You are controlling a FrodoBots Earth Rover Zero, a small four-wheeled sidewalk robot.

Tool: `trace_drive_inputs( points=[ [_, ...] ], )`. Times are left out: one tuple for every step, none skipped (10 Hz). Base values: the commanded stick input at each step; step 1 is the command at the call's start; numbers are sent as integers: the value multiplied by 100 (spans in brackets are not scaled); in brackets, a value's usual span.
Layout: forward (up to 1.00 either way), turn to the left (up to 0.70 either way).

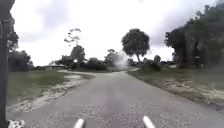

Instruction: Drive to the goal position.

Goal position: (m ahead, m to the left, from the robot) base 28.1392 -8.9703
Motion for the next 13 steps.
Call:
trace_drive_inputs(
  points=[
    [70,0],
    [70,0],
    [70,0],
    [70,0],
    [70,0],
    [70,0],
    [70,0],
    [70,0],
    [70,0],
    [70,0],
    [70,0],
    [70,-3],
    [70,-13]
  ],
)
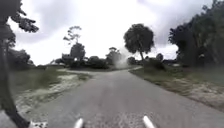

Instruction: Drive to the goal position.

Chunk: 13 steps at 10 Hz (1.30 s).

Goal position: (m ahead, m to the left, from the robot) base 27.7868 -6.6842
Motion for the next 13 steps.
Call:
trace_drive_inputs(
  points=[
    [70,-16],
    [70,-14],
    [70,-7],
    [70,0],
    [70,0],
    [70,0],
    [70,0],
    [70,0],
    [70,0],
    [70,0],
    [70,0],
    [70,0],
    [70,0]
  ],
)
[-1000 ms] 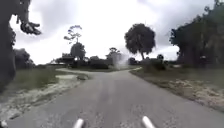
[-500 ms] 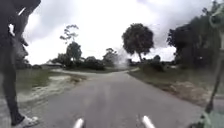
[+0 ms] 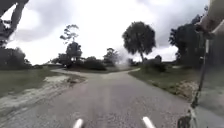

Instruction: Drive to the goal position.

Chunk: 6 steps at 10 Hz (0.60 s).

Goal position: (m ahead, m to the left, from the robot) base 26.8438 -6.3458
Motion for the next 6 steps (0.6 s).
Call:
trace_drive_inputs(
  points=[
    [70,0],
    [70,0],
    [70,0],
    [70,0],
    [70,0],
    [70,0]
  ],
)
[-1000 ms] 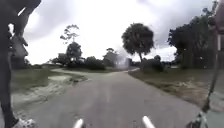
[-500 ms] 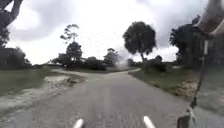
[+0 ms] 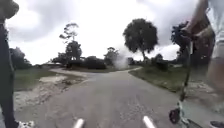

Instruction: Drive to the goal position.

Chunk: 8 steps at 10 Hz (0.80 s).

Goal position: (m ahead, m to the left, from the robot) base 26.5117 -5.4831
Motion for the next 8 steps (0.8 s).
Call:
trace_drive_inputs(
  points=[
    [70,0],
    [70,0],
    [70,0],
    [70,0],
    [70,0],
    [70,0],
    [70,0],
    [70,0]
  ],
)
